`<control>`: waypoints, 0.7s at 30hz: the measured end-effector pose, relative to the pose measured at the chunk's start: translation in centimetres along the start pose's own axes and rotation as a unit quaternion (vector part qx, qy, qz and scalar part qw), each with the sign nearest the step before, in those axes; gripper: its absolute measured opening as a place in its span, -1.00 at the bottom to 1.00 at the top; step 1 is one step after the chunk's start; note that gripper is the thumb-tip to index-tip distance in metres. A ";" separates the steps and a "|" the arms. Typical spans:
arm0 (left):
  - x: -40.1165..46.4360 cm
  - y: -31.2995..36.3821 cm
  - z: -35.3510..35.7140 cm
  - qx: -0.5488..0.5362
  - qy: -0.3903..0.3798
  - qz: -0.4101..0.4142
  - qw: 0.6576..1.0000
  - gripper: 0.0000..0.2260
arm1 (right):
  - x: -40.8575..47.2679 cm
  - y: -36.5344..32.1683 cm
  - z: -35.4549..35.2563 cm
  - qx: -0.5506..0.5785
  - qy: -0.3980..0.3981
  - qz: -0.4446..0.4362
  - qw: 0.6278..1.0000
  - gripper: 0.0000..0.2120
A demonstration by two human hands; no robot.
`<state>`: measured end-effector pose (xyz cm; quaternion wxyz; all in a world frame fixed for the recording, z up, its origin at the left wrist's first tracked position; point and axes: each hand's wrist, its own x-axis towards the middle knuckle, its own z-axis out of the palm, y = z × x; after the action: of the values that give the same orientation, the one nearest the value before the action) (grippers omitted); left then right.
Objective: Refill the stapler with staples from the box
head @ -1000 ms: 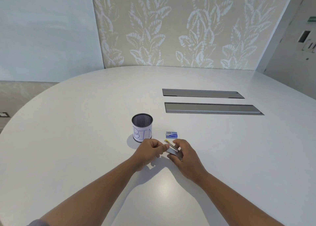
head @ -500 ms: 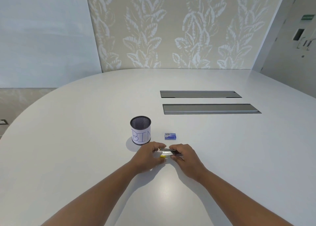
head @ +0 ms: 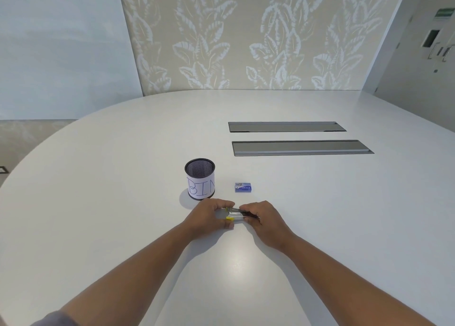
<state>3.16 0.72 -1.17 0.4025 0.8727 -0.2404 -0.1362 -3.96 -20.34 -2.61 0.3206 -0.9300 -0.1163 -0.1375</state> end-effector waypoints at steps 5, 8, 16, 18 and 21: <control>0.1 -0.1 -0.1 -0.004 -0.009 -0.005 1.000 -0.46 | 0.3 -0.1 -0.2 0.001 -0.030 0.006 1.000 -0.85; 0.1 -0.1 0.0 -0.006 -0.009 -0.005 1.000 -0.47 | 0.4 -0.2 -0.2 0.001 -0.026 0.003 1.000 -0.83; 0.0 0.1 0.0 -0.003 -0.010 -0.010 1.000 -0.44 | -0.2 -0.6 -0.3 -0.012 -0.009 0.043 0.999 -0.69; 0.0 0.2 -0.1 0.000 -0.014 -0.011 1.000 -0.39 | -0.4 -0.5 -0.4 -0.004 -0.005 0.068 0.998 -0.58; 0.0 0.7 -0.4 0.017 -0.024 -0.009 1.000 -0.25 | -0.3 -0.7 -0.5 0.026 -0.014 0.088 0.996 -0.48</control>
<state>3.15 0.63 -0.39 0.3801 0.8782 -0.2443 -0.1569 -4.53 -20.15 -1.91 0.3542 -0.9296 -0.0420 -0.0929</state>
